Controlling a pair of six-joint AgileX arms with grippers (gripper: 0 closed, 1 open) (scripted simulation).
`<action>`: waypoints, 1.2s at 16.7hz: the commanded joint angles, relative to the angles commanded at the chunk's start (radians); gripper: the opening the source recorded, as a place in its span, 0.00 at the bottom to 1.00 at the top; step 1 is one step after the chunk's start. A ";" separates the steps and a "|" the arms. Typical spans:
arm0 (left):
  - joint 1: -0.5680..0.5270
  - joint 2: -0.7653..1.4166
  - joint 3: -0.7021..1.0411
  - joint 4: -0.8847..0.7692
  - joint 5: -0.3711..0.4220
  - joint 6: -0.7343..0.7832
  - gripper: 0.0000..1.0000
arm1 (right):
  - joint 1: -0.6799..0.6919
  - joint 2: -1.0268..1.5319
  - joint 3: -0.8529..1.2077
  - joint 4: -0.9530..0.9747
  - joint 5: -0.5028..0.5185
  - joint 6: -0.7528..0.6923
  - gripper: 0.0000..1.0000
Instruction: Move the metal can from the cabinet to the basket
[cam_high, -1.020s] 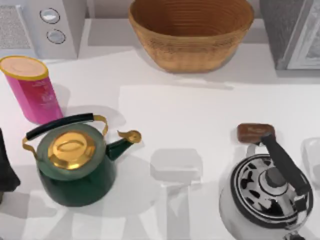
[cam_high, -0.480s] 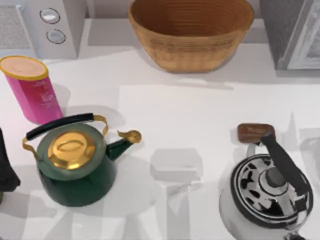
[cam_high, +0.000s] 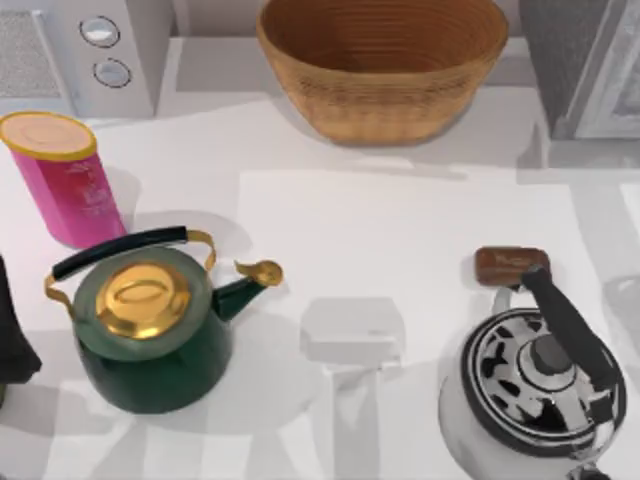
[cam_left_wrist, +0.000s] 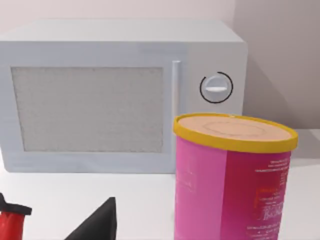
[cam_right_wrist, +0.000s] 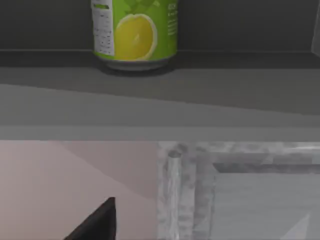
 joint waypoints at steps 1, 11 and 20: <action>0.000 0.000 0.000 0.000 0.000 0.000 1.00 | 0.008 0.060 0.082 -0.019 0.009 0.001 1.00; 0.000 0.000 0.000 0.000 0.000 0.000 1.00 | 0.043 0.302 0.408 -0.096 0.044 0.003 1.00; 0.000 0.000 0.000 0.000 0.000 0.000 1.00 | 0.065 0.514 0.580 -0.059 0.074 0.001 1.00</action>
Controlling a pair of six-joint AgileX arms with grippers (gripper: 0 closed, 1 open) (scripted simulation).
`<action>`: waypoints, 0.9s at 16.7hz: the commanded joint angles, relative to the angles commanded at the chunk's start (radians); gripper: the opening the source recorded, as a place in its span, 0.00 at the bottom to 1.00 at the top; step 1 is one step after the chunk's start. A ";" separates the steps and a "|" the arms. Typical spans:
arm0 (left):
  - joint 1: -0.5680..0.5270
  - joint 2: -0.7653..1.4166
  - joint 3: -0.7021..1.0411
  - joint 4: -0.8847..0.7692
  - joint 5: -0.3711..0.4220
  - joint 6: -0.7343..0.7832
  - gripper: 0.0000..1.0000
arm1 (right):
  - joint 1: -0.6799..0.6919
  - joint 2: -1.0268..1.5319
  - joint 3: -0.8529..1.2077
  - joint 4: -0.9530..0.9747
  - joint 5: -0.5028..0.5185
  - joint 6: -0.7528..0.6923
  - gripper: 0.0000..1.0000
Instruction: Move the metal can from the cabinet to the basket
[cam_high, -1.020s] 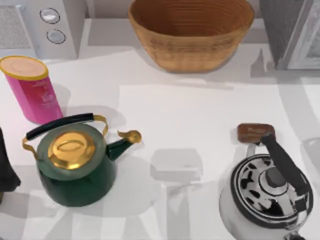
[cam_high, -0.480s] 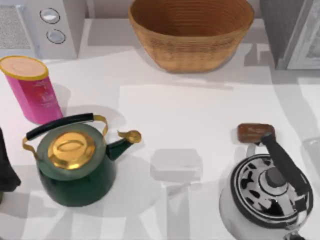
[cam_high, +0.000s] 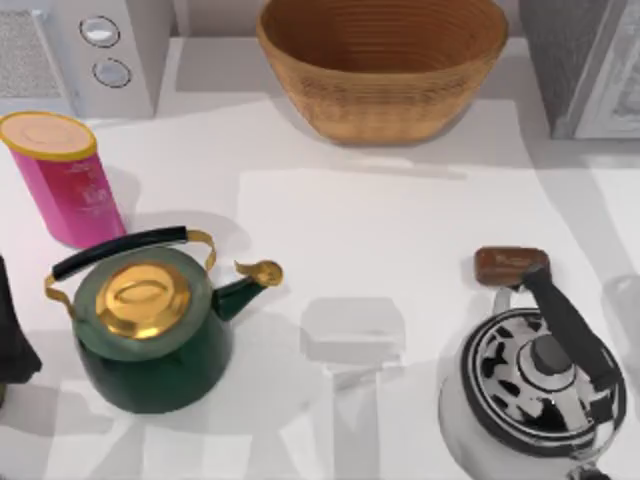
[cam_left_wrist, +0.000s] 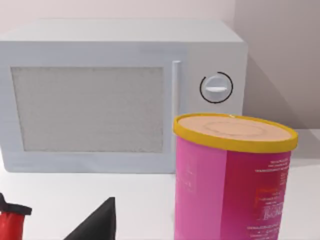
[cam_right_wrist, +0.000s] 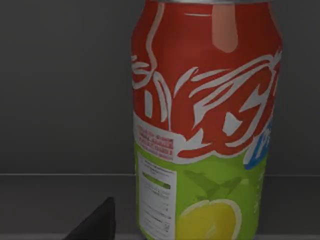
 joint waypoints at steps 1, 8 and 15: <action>0.000 0.000 0.000 0.000 0.000 0.000 1.00 | 0.004 0.040 0.030 0.006 0.005 0.000 1.00; 0.000 0.000 0.000 0.000 0.000 0.000 1.00 | 0.011 0.099 0.082 0.024 0.017 -0.001 1.00; 0.000 0.000 0.000 0.000 0.000 0.000 1.00 | -0.008 0.264 0.296 -0.018 -0.002 -0.002 1.00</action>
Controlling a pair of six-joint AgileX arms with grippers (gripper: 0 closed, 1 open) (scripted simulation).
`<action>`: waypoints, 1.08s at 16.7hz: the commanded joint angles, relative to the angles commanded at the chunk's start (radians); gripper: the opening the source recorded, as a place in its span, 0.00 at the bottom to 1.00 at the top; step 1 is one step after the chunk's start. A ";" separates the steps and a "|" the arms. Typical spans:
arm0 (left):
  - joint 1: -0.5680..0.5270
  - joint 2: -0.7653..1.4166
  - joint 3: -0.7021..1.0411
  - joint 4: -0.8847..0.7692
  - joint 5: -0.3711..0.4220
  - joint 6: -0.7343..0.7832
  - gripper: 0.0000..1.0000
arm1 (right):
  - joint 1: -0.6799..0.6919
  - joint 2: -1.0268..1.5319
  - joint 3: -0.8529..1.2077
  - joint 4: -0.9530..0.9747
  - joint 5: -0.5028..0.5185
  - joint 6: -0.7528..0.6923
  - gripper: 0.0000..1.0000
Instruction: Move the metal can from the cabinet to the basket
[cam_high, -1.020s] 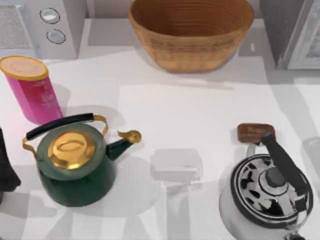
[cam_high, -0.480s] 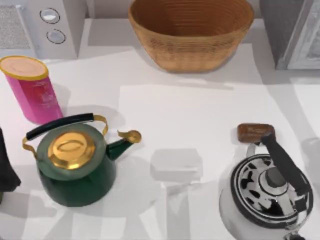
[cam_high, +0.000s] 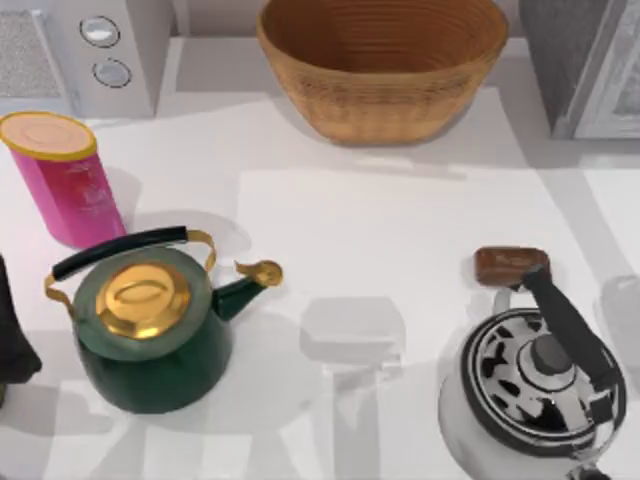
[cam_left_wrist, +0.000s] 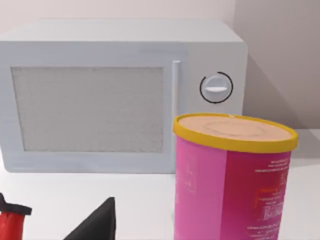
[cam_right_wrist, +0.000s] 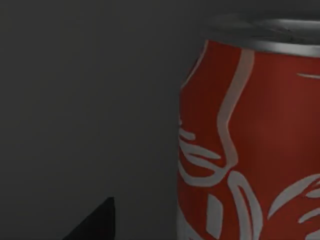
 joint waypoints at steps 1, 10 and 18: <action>0.000 0.000 0.000 0.000 0.000 0.000 1.00 | -0.004 0.029 0.036 -0.008 -0.003 0.000 1.00; 0.000 0.000 0.000 0.000 0.000 0.000 1.00 | -0.015 0.104 0.131 -0.028 -0.014 0.000 0.92; 0.000 0.000 0.000 0.000 0.000 0.000 1.00 | -0.015 0.104 0.131 -0.028 -0.014 0.000 0.32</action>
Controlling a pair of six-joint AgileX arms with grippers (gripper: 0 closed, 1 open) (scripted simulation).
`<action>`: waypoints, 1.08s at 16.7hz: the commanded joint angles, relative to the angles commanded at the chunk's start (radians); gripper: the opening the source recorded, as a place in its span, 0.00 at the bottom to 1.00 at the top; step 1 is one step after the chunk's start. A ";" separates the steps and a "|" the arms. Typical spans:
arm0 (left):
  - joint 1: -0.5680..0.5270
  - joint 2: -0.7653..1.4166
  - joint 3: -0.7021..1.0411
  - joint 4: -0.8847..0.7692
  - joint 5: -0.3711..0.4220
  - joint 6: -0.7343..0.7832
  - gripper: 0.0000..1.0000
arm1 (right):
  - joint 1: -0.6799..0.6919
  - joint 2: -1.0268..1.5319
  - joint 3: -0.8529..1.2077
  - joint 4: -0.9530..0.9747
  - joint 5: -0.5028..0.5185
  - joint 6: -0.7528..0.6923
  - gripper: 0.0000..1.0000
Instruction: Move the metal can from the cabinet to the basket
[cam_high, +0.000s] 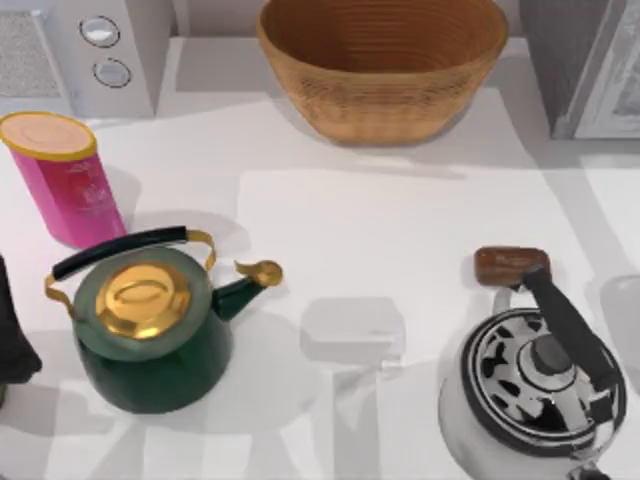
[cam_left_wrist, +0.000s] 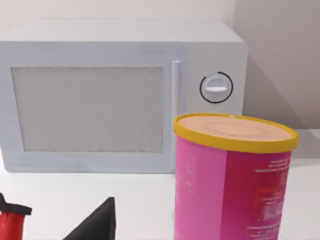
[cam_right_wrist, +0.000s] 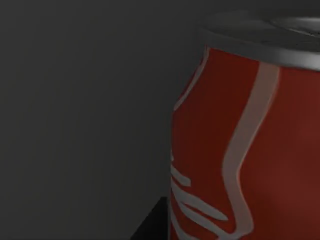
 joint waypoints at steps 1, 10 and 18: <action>0.000 0.000 0.000 0.000 0.000 0.000 1.00 | 0.000 0.000 0.000 0.000 0.000 0.000 0.25; 0.000 0.000 0.000 0.000 0.000 0.000 1.00 | 0.000 0.000 0.000 0.000 0.000 0.000 0.00; 0.000 0.000 0.000 0.000 0.000 0.000 1.00 | 0.047 -0.113 -0.047 -0.064 0.037 0.000 0.00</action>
